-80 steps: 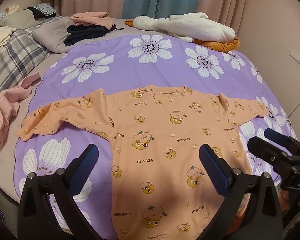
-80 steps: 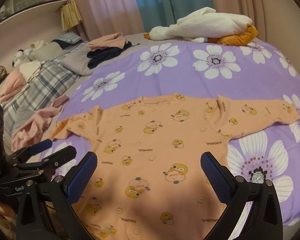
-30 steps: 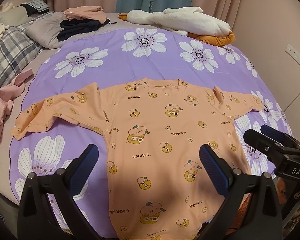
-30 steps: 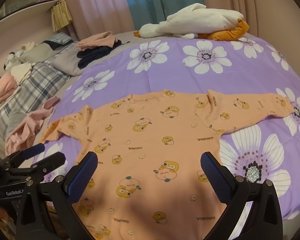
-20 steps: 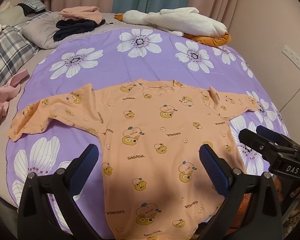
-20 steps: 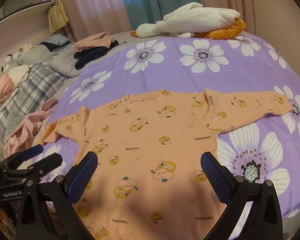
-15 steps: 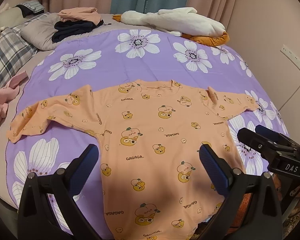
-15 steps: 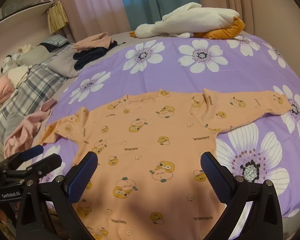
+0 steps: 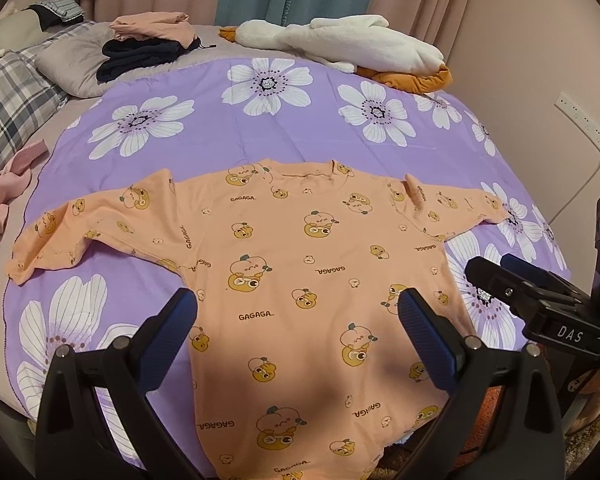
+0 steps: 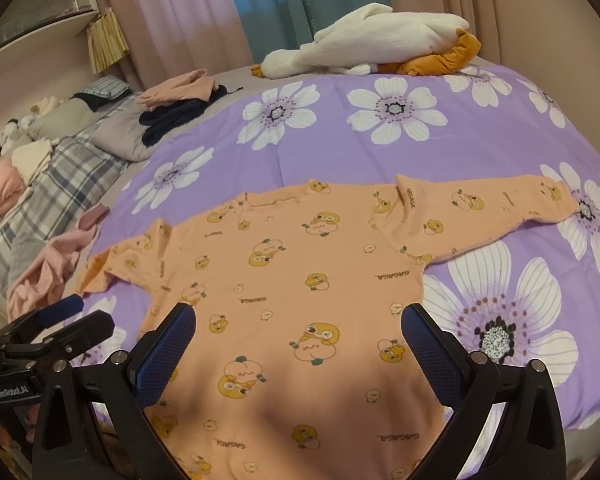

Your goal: Fold small clothes

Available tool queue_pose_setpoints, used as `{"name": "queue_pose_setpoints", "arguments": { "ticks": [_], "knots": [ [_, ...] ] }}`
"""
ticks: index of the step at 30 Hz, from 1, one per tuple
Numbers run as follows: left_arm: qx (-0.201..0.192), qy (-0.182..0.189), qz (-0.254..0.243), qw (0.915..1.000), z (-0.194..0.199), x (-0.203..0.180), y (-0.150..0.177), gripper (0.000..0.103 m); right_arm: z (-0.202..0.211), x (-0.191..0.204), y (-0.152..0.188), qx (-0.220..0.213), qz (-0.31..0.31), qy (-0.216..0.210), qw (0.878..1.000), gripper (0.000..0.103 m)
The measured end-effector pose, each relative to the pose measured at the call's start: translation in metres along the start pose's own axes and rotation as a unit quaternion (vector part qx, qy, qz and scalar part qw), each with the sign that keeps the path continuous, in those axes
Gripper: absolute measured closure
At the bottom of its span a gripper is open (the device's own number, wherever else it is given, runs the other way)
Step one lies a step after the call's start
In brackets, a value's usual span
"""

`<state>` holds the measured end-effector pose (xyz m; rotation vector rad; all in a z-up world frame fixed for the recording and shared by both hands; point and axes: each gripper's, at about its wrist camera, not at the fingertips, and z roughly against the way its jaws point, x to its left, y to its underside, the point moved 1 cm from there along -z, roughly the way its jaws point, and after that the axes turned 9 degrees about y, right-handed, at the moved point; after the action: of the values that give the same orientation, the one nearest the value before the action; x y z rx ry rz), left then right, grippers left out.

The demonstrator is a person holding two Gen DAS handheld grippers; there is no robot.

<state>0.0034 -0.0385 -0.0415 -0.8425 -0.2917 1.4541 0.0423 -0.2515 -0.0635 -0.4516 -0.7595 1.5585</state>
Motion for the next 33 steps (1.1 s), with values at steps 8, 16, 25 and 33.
{"name": "queue_pose_setpoints", "arguments": {
  "ticks": [8,16,25,33],
  "knots": [
    [0.003,0.001,-0.002,1.0000,-0.001,-0.001,0.000,0.003,0.000,-0.005,0.000,0.002,-0.006,0.002,1.000,0.000],
    [0.006,0.003,0.000,1.0000,-0.009,-0.008,-0.004,0.003,-0.001,-0.023,0.000,-0.001,-0.028,0.005,1.000,0.000],
    [0.015,0.022,0.025,0.9993,-0.025,-0.013,-0.009,0.004,-0.001,-0.070,-0.005,-0.009,-0.076,-0.005,0.997,0.000],
    [0.037,0.032,0.059,0.9971,-0.049,-0.004,-0.005,0.015,-0.022,-0.200,-0.030,-0.012,-0.191,0.046,0.980,0.000]
  ]
}}
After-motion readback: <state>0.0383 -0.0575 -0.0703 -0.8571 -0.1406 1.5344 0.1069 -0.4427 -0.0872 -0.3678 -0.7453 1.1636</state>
